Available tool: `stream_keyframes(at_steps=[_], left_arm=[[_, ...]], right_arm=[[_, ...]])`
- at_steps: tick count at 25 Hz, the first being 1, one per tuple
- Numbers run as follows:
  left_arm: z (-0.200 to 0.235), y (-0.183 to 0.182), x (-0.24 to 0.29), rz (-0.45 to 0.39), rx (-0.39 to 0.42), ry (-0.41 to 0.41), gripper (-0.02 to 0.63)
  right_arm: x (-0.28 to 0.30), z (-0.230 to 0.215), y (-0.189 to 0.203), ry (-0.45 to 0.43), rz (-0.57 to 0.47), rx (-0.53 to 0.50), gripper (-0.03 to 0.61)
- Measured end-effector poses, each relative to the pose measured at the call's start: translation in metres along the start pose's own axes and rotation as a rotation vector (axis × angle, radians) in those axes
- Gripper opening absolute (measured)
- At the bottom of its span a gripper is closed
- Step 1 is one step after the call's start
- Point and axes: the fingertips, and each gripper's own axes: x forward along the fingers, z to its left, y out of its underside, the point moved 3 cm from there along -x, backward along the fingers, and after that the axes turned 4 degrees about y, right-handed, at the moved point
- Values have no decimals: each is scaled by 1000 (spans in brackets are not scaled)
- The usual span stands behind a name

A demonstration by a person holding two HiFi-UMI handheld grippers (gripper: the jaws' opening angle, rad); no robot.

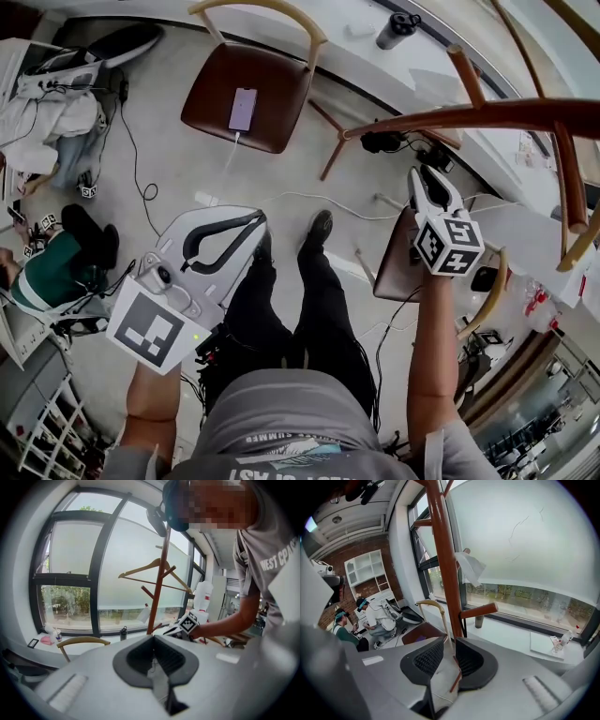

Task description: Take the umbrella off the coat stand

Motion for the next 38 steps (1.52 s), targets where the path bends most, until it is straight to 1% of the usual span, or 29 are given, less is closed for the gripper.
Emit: stream_keyframes(at_steps=[15, 26, 33, 38], left_arm=[[10, 37, 18, 35, -78, -20, 2], [19, 67, 31, 65, -133, -22, 2], [29, 83, 34, 79, -160, -24, 3], [32, 92, 39, 92, -180, -23, 2]], right_arm=[[59, -18, 46, -8, 77, -7, 112], [107, -31, 71, -4, 115, -34, 164], [141, -33, 69, -15, 112, -110, 198], [160, -37, 72, -19, 114, -154, 207]])
